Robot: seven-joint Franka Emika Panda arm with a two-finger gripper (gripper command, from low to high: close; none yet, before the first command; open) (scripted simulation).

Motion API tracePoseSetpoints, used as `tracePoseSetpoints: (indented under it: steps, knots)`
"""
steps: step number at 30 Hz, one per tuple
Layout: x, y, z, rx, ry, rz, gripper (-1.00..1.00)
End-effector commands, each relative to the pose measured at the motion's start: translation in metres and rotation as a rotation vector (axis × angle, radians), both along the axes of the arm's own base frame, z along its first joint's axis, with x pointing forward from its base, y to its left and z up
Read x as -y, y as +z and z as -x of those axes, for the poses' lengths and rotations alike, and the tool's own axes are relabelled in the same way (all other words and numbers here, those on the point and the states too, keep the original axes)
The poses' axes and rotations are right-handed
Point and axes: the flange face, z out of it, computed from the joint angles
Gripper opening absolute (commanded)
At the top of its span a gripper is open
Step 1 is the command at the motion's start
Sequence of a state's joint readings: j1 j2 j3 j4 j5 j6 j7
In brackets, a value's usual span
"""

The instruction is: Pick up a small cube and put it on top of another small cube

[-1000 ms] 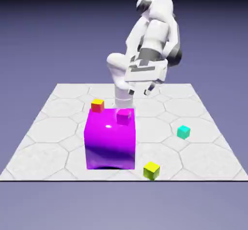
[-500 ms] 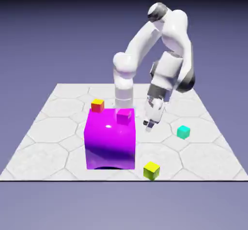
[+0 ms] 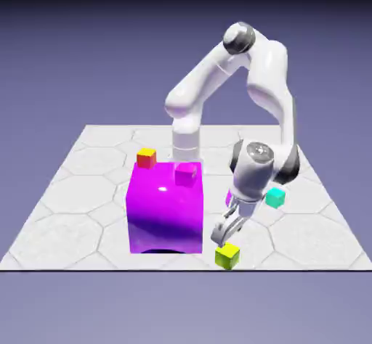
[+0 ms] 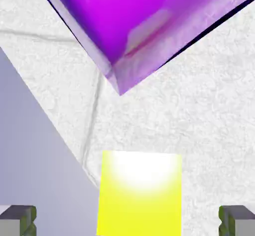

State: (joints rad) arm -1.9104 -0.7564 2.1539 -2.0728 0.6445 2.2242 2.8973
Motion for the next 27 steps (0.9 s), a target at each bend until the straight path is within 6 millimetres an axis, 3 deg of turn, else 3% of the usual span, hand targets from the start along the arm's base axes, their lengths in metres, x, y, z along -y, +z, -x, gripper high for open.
tracePoseSetpoints:
  steps: [1,6,7,8,14,27]
  knots:
    - [0.002,-0.013,0.000,0.000,0.001,0.002,0.00]
    - [0.008,-0.069,0.007,0.000,0.000,0.000,0.00]
    - [0.008,-0.069,0.007,0.000,0.000,0.000,-1.00]
    - [0.008,-0.069,0.007,0.000,0.000,0.000,-1.00]
    - [-0.004,0.003,0.002,0.005,0.013,0.004,-1.00]
    - [-0.094,0.081,0.065,0.118,0.371,0.068,-1.00]
